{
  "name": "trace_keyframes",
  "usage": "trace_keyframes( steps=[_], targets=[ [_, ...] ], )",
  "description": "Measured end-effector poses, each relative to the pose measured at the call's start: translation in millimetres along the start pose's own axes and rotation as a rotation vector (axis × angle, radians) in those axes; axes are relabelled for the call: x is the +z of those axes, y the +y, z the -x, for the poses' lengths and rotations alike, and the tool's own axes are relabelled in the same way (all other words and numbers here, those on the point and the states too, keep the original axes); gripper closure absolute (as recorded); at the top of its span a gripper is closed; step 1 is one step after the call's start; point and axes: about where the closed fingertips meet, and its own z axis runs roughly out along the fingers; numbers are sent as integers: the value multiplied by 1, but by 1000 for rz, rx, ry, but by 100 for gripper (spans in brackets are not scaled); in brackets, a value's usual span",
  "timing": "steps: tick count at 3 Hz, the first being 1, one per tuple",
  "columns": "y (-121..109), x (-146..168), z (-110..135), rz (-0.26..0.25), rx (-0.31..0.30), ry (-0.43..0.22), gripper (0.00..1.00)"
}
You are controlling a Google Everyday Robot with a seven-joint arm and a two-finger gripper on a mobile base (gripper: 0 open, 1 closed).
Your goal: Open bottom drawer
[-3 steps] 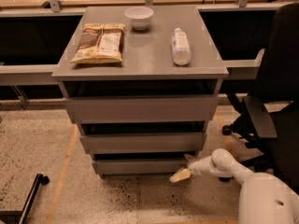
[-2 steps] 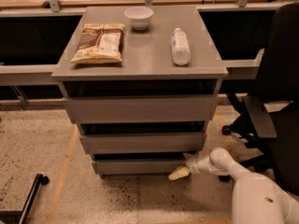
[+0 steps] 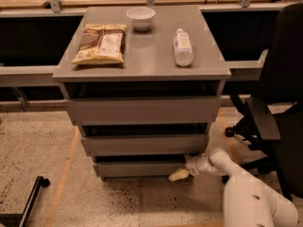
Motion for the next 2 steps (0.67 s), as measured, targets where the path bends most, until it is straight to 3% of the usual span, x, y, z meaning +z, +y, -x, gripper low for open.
trace_keyframes(
  steps=[2],
  targets=[
    [1, -2, 2, 1, 0, 1, 65]
  ],
)
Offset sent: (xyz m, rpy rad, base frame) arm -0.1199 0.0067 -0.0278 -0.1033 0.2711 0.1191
